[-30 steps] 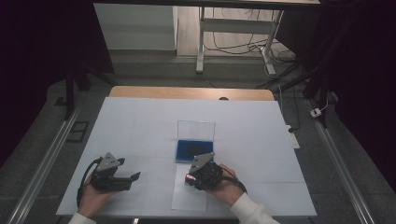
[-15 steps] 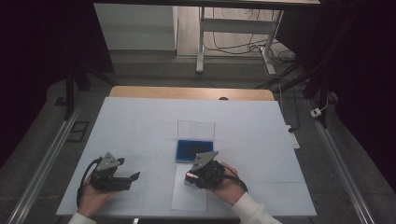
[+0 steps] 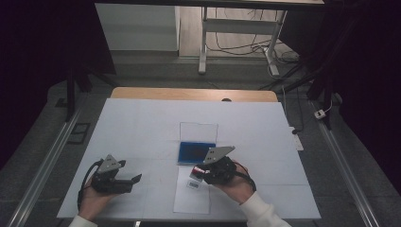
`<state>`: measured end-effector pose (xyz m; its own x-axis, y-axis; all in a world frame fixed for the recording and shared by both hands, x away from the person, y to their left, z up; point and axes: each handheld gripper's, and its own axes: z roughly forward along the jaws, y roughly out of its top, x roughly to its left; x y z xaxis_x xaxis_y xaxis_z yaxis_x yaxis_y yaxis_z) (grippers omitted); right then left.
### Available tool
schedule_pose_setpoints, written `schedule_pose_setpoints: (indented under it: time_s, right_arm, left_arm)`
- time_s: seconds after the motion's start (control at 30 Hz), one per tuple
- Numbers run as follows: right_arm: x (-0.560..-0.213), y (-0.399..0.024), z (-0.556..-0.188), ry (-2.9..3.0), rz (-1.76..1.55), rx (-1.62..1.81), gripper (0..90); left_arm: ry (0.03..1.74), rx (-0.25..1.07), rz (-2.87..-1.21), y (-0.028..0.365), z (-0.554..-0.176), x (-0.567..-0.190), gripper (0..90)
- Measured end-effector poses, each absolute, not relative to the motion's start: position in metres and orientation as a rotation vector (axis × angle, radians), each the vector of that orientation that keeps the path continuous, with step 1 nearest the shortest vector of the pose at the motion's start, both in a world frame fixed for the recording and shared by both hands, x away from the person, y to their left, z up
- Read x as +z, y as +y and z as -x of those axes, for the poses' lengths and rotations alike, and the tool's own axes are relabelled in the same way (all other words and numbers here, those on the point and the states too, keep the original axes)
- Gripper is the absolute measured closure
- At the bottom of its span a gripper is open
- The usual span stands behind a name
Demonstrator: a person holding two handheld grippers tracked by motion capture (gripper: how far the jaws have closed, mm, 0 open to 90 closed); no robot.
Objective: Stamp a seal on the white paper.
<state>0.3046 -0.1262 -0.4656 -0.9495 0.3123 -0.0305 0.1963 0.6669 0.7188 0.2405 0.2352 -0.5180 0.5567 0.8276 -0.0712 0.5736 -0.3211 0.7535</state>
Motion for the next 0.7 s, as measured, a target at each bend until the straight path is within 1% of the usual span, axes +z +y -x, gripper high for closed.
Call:
schedule_pose_setpoints:
  time_s: [0.3, 0.7]
  right_arm:
    - [-0.455, -0.138, -0.309, 2.655, -0.476, 1.245, 70.1]
    - [-0.446, -0.144, -0.31, 2.604, -0.481, 1.268, 70.1]
  left_arm:
    - [1.123, 0.426, -2.025, 0.235, -0.24, -0.518, 17.2]
    - [1.113, 0.434, -2.021, 0.236, -0.238, -0.517, 17.1]
